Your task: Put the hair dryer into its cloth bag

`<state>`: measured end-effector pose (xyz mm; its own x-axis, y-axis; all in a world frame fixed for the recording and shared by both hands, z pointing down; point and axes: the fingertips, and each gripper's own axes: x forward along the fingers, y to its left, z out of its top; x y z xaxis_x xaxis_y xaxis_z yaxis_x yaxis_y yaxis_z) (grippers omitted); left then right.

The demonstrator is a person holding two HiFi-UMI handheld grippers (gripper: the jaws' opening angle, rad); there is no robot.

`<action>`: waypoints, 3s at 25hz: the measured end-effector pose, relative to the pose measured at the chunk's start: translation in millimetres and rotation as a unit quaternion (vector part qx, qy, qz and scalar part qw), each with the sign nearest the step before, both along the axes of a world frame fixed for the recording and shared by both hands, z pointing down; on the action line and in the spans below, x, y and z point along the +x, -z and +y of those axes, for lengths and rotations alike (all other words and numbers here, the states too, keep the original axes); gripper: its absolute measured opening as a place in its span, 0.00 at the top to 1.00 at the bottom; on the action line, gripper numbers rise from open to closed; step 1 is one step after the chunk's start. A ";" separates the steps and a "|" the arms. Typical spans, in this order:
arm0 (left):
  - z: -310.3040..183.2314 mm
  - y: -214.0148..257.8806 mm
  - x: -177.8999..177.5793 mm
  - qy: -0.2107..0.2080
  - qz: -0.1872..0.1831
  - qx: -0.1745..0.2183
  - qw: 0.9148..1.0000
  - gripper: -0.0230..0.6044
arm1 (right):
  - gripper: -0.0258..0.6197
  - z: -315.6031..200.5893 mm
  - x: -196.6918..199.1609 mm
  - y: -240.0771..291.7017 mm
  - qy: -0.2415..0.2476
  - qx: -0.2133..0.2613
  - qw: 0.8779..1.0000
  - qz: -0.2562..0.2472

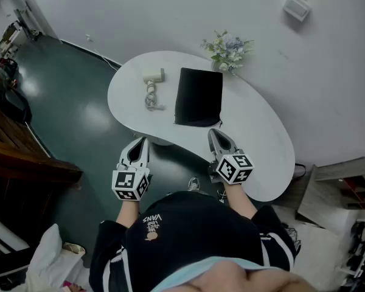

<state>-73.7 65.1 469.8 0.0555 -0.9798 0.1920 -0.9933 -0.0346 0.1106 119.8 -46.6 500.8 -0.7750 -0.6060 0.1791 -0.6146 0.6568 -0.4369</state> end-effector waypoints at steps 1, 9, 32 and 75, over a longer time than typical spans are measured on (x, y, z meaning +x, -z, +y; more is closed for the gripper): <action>-3.2 -1.0 -0.3 0.000 0.001 0.001 1.000 0.93 | 0.89 -2.1 -1.4 -0.3 0.003 -0.001 1.000 -0.004; -31.4 -14.6 -1.4 0.024 0.007 -0.004 1.000 0.93 | 0.89 -28.2 -4.9 -1.2 0.020 0.031 0.999 0.009; -132.5 -74.1 -36.8 0.003 0.029 -0.085 0.996 0.55 | 0.67 -98.4 -22.2 -50.3 0.050 0.043 0.991 0.117; -286.1 -205.6 -139.9 -0.050 0.020 -0.302 0.952 0.42 | 0.65 -161.7 -32.2 -169.6 0.220 0.189 0.794 0.534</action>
<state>-213.6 -221.1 675.4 0.1628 -0.6813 0.7137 -0.9827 -0.0476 0.1788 87.5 -208.4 670.5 -0.4550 -0.4860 0.7462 -0.1766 0.8706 0.4593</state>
